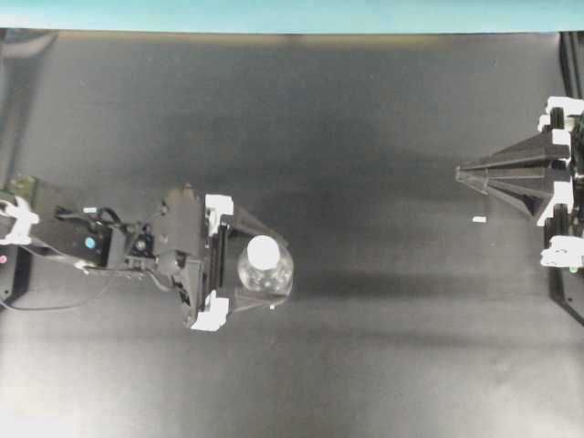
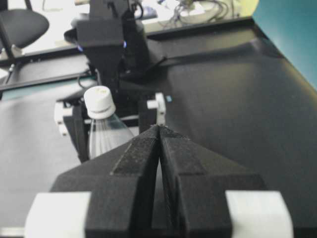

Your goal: Open the bottle cap by holding the bottle with the left arm and twisting the cap with the right arm.

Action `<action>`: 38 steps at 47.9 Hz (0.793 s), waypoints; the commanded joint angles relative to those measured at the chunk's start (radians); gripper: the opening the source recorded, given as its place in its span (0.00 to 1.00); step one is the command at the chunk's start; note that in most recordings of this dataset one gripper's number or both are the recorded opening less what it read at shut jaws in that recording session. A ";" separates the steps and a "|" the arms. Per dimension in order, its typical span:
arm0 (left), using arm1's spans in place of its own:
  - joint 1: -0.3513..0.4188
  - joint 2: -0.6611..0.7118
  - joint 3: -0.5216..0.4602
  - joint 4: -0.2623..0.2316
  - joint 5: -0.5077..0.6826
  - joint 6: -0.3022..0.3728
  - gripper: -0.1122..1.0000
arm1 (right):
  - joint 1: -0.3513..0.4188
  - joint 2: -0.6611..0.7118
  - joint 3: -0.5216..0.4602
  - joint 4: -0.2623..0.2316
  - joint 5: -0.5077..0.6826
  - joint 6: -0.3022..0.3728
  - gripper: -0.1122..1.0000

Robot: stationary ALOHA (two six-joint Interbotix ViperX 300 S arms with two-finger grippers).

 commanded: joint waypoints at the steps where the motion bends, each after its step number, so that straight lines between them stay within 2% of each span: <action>1: -0.003 0.025 -0.006 0.005 -0.006 0.000 0.98 | -0.002 0.005 -0.034 0.003 0.002 0.021 0.10; 9: 0.000 0.032 -0.006 0.005 -0.009 0.000 0.98 | -0.002 0.005 -0.037 0.005 0.029 0.074 0.10; 30: 0.002 0.084 -0.008 0.005 0.012 -0.005 0.97 | 0.023 0.020 -0.066 0.005 0.153 0.081 0.10; 38: -0.009 0.087 -0.006 0.005 0.015 0.005 0.90 | 0.069 0.069 -0.149 0.006 0.258 0.092 0.10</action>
